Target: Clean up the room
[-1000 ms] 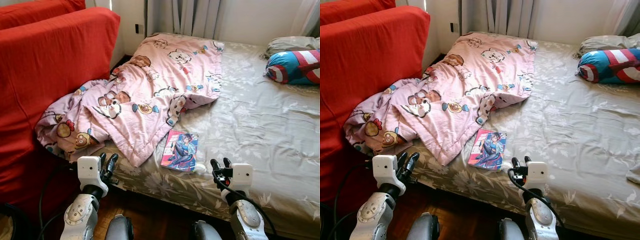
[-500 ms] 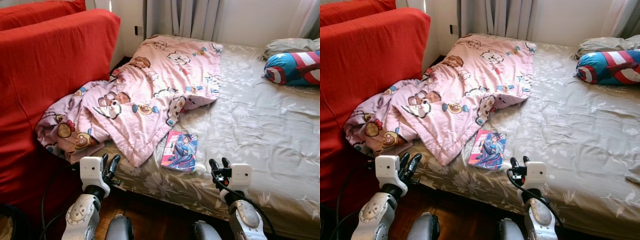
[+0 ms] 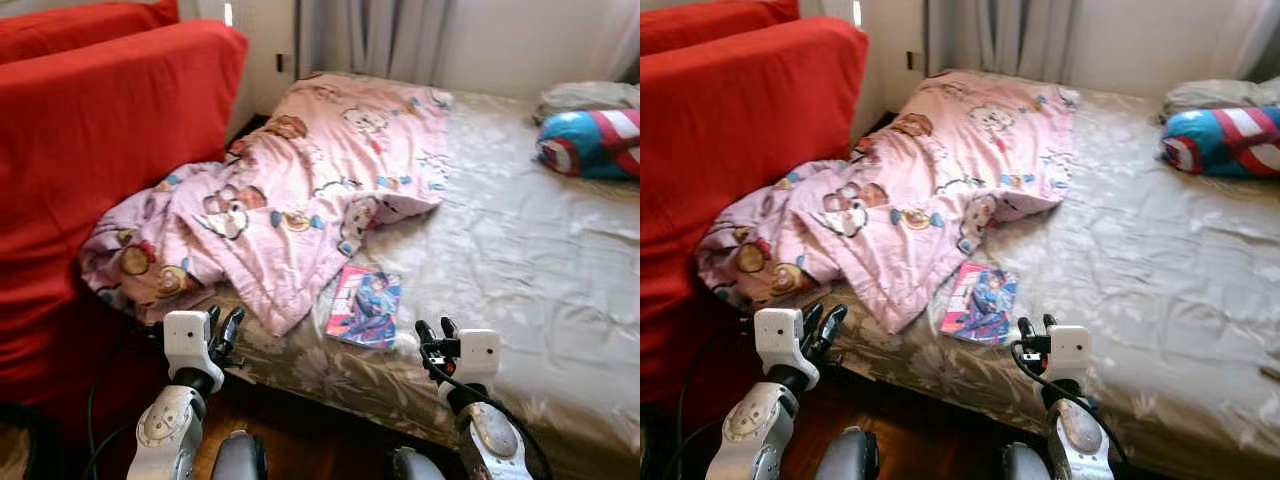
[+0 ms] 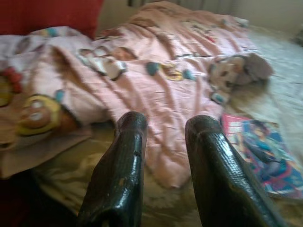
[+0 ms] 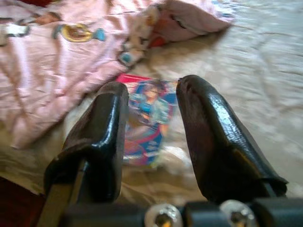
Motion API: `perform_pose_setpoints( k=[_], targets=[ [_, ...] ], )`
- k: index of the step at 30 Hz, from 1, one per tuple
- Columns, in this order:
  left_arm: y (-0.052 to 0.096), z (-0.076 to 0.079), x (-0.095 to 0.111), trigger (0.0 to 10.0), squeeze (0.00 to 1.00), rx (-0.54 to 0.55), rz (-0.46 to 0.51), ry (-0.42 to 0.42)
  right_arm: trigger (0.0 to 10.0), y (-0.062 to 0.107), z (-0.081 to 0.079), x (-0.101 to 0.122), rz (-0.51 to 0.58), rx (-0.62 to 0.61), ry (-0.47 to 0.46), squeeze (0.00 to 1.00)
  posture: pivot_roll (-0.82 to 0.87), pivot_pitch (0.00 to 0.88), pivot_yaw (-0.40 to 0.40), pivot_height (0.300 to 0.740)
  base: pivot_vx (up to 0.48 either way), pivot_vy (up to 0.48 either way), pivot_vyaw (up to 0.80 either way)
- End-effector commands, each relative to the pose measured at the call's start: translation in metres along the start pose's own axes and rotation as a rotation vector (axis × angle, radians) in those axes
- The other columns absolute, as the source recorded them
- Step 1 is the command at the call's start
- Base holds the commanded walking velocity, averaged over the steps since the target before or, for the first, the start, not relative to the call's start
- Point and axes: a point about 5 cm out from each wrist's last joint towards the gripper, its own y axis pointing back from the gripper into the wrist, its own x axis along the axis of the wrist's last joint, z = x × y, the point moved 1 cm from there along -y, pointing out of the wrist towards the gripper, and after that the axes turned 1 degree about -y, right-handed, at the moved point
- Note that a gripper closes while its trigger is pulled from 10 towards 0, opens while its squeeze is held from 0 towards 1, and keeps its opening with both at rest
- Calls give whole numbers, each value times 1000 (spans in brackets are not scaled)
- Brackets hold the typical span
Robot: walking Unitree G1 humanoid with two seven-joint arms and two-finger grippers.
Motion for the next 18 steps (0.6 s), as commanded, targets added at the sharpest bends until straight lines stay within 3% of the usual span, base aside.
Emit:
perform_pose_setpoints(
  k=[1,18],
  targets=[
    [0,1,2,10000,0,-2,0,5,10000,2,5,-1,-3,-19,-11,0,-23,97,-31,627,285,0,0],
    [-1,1,3,10000,0,-3,5,8,10000,1,4,0,3,-13,-14,0,-23,99,-30,627,289,0,0]
  ],
)
